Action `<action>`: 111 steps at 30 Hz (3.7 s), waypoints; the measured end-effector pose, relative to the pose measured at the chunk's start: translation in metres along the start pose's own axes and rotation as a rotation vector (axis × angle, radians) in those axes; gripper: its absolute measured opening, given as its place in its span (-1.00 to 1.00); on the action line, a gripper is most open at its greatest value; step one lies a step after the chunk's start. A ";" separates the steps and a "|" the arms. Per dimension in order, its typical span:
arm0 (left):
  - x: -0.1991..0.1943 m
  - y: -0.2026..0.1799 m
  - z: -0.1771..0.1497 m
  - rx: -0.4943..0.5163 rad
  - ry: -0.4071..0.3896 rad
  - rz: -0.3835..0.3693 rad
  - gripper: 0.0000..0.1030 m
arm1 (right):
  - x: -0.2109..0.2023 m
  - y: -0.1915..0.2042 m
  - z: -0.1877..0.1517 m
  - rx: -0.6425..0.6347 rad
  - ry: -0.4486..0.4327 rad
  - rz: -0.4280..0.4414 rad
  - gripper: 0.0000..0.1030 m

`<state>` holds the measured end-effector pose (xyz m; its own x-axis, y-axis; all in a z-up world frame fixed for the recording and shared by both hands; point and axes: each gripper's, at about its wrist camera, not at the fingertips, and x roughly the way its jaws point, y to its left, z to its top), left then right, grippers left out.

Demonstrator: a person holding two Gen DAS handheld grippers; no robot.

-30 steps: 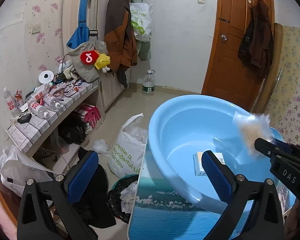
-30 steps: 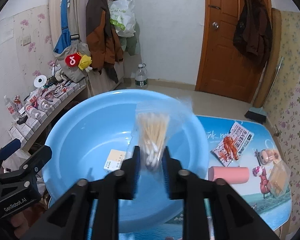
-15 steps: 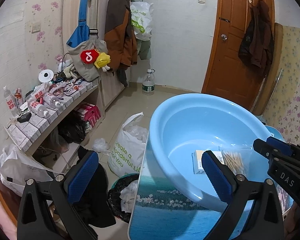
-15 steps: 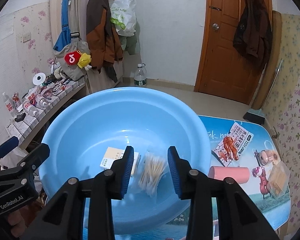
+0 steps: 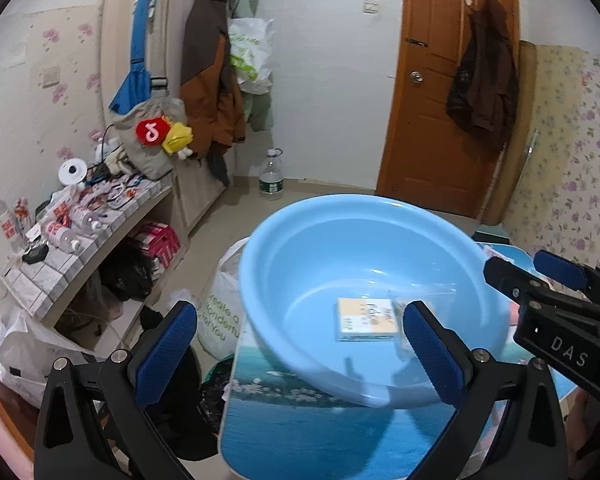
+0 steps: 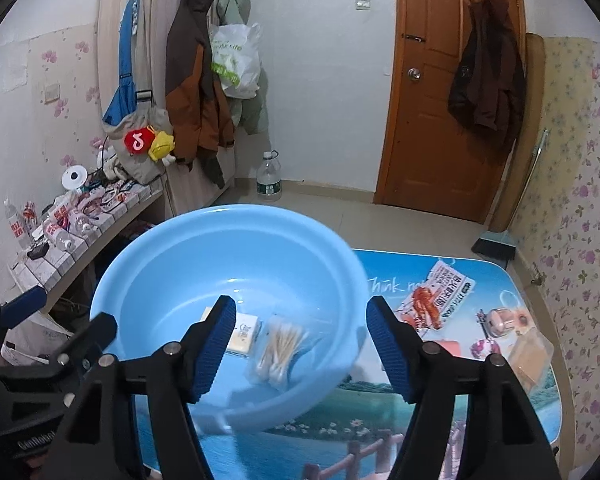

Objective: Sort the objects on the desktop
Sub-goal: 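Lower the cotton swab bag into the blue basin and open the right gripper, then withdraw both grippers from the basin back over the table, then grasp the pink roller with the left gripper while the right gripper grasps the toothpick box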

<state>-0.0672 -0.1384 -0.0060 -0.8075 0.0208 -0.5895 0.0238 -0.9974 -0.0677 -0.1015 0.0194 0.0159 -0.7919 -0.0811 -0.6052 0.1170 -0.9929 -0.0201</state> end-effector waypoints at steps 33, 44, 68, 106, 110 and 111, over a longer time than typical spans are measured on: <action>-0.064 -0.090 -0.001 0.130 -0.080 -0.060 1.00 | -0.096 -0.103 -0.021 0.159 -0.073 -0.084 0.43; -0.060 -0.127 -0.004 0.177 -0.067 -0.100 1.00 | -0.106 -0.154 -0.034 0.223 -0.086 -0.158 0.43; -0.025 -0.210 -0.014 0.255 -0.014 -0.209 1.00 | -0.088 -0.261 -0.065 0.341 -0.009 -0.263 0.43; 0.105 -0.284 -0.043 0.216 0.213 -0.169 1.00 | 0.014 -0.324 -0.103 0.105 0.130 -0.119 0.71; 0.116 -0.288 -0.043 0.205 0.229 -0.148 1.00 | 0.021 -0.322 -0.104 0.057 0.137 -0.088 0.74; 0.118 -0.289 -0.043 0.204 0.232 -0.145 1.00 | 0.023 -0.321 -0.105 0.047 0.136 -0.073 0.80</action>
<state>-0.1443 0.1556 -0.0909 -0.6380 0.1553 -0.7542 -0.2186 -0.9757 -0.0160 -0.0942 0.3458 -0.0752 -0.7083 0.0005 -0.7059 0.0315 -0.9990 -0.0323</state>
